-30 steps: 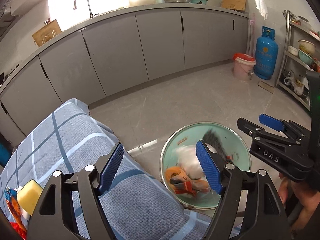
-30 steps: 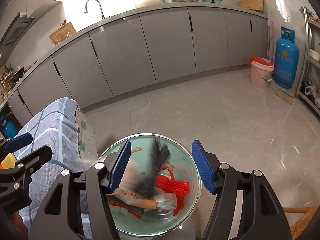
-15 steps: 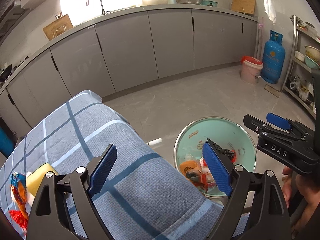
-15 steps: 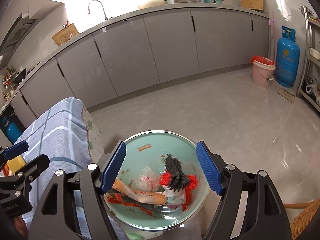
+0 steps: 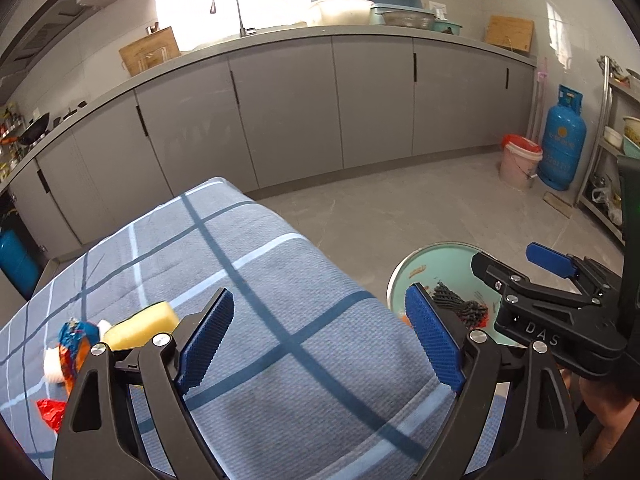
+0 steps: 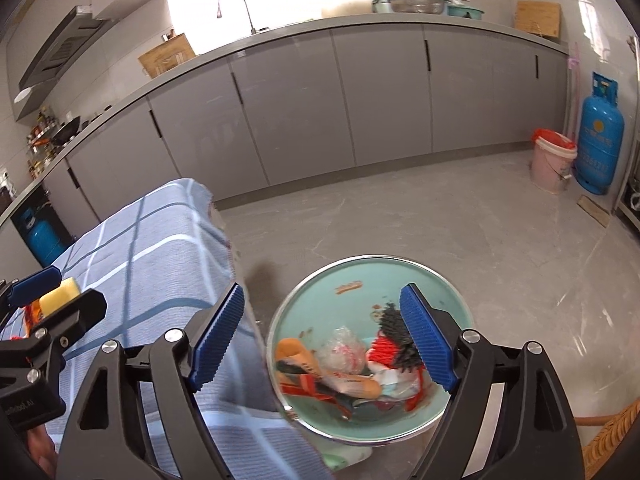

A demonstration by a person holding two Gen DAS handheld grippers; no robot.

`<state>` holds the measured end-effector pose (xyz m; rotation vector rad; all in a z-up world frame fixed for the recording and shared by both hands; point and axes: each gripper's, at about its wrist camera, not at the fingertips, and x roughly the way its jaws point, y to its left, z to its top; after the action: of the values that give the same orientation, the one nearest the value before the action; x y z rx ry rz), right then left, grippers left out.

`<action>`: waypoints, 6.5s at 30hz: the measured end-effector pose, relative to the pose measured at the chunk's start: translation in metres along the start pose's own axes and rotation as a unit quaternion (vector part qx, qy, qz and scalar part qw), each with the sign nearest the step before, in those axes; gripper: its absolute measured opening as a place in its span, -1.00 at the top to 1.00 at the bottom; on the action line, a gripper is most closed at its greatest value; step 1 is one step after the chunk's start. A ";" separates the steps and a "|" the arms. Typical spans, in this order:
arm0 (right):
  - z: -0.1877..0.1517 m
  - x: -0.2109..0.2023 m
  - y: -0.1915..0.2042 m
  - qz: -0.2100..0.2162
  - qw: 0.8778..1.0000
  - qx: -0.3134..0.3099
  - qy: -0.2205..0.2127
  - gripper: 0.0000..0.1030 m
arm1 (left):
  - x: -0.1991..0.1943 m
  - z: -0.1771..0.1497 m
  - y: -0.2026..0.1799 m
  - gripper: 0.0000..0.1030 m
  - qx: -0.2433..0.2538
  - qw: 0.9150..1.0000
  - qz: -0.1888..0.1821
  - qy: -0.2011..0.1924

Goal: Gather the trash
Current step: 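Move both open grippers back over the table, then grasp the orange-blue wrapper with the left gripper while the right grasps the yellow sponge, then lift the wrapper and yellow sponge toward the green basin, then carry the wrapper and yellow sponge over the green basin and release both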

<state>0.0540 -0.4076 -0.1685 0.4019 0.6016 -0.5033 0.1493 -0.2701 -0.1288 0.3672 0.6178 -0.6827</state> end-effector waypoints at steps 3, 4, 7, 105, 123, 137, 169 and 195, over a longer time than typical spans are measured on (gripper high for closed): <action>0.000 -0.003 0.017 0.009 1.000 -0.012 0.000 -0.58 | -0.005 -0.002 0.013 -0.68 -0.010 1.000 0.008 -0.001; 0.000 -0.004 0.022 0.012 1.000 -0.015 -0.001 -0.58 | -0.007 -0.004 0.018 -0.68 -0.014 1.000 0.010 -0.002; -0.001 -0.008 0.036 0.018 1.000 -0.026 -0.002 -0.61 | -0.012 -0.008 0.032 -0.68 -0.025 1.000 0.016 -0.002; -0.010 0.070 0.263 0.170 0.971 -0.139 0.100 -0.65 | -0.043 -0.106 0.251 0.66 -0.140 0.969 0.196 0.060; -0.012 0.011 0.243 0.176 0.972 -0.146 0.044 -0.26 | -0.059 -0.093 0.228 0.66 -0.133 0.974 0.176 0.059; -0.004 -0.022 0.204 0.166 0.978 -0.128 0.013 -0.26 | -0.072 -0.069 0.187 0.66 -0.102 0.980 0.163 0.044; 0.005 -0.031 0.078 0.100 0.994 -0.041 -0.002 -0.26 | -0.041 -0.020 0.060 0.66 0.013 0.996 0.081 0.026; 0.017 -0.020 -0.040 0.007 1.000 0.012 -0.007 -0.28 | -0.007 0.024 -0.053 0.66 0.071 0.996 -0.049 -0.004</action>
<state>0.0254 -0.4418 -0.1513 0.4250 0.5800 -0.5004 0.1186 -0.3174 -0.1128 0.4675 0.5846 -0.8240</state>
